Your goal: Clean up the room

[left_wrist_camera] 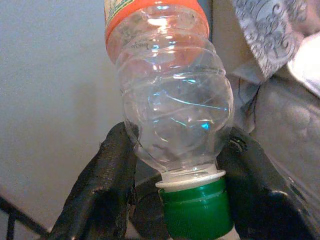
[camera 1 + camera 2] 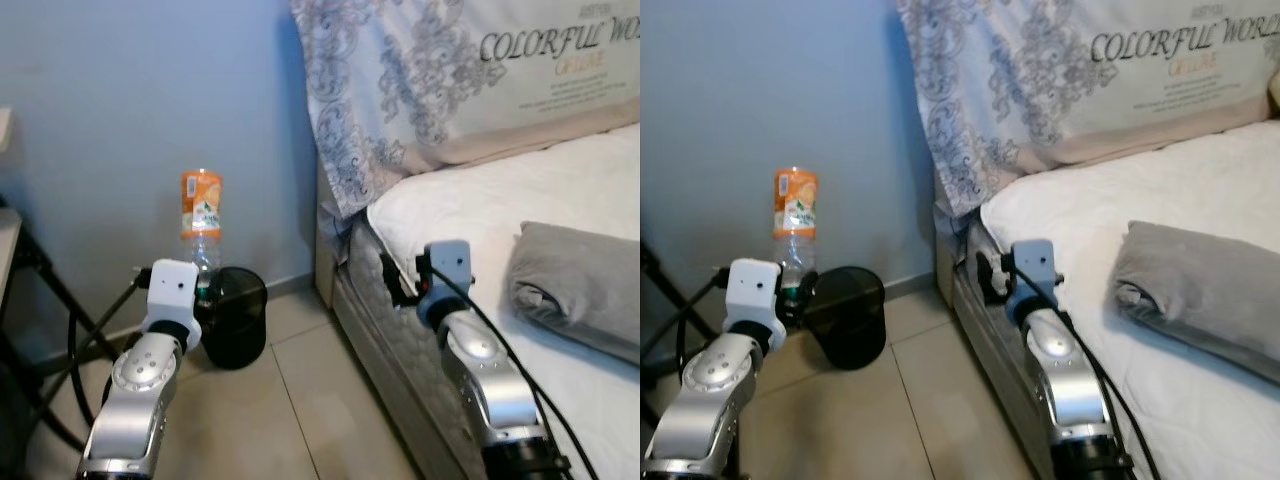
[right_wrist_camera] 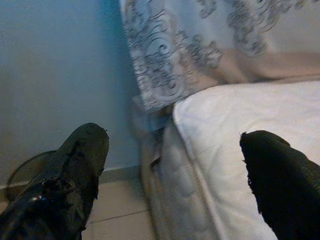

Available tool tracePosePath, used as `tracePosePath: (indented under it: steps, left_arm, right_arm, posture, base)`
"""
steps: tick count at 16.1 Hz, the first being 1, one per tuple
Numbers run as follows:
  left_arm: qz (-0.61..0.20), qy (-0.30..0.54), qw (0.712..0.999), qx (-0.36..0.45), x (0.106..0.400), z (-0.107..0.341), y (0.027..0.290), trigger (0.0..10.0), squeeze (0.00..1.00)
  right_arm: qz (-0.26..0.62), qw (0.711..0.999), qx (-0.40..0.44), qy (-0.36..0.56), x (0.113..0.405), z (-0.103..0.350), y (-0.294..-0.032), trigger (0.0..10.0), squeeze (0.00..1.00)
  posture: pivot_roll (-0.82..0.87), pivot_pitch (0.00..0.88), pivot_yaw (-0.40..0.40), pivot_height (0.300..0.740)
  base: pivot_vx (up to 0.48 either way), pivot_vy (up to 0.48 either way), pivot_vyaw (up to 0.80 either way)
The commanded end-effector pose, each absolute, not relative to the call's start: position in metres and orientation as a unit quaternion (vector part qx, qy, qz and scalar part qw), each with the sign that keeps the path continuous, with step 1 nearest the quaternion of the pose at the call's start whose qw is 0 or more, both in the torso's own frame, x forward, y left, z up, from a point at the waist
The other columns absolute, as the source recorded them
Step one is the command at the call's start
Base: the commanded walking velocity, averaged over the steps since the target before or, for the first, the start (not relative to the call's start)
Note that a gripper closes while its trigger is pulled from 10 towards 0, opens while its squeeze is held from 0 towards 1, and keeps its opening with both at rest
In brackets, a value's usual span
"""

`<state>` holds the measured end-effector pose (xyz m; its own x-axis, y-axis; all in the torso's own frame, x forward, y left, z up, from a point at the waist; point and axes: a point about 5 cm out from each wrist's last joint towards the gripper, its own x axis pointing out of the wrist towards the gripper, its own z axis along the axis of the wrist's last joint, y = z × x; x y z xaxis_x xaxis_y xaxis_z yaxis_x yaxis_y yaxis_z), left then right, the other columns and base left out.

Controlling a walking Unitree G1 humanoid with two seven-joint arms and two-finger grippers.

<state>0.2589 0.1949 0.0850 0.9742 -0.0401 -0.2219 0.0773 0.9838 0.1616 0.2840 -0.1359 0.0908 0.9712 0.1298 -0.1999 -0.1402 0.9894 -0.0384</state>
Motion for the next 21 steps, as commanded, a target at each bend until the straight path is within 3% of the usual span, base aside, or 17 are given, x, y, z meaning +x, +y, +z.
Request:
tracePosePath:
  steps: [1,3,17,21]
  left_arm:
    - [-0.041,0.099,0.990,0.087,0.262,0.088,0.186,10.0,0.00]
    - [-0.048,0.096,0.990,0.088,0.264,0.089,0.184,10.0,0.00]
    - [-0.063,0.099,0.988,0.096,0.269,0.088,0.181,10.0,0.00]
    - [-0.070,0.110,0.986,0.100,0.267,0.084,0.180,10.0,0.00]
  right_arm:
    - [0.062,0.991,-0.050,0.103,0.284,0.090,-0.144,10.0,0.00]
    - [0.044,0.992,-0.050,0.110,0.283,0.087,-0.148,10.0,0.00]
    - [0.039,0.991,-0.039,0.123,0.283,0.082,-0.149,10.0,0.00]
    - [0.056,0.982,-0.083,0.158,0.282,0.071,-0.150,10.0,0.00]
  posture:
    - [-0.01,0.000,0.007,0.740]
    - [-0.02,0.000,0.008,0.740]
    - [-0.02,0.000,0.012,0.740]
    - [-0.01,0.000,0.006,0.740]
  base:
    - [0.296,0.000,0.80]
    - [0.296,0.000,0.80]
    - [0.309,0.000,0.00]
    - [0.310,0.000,0.00]
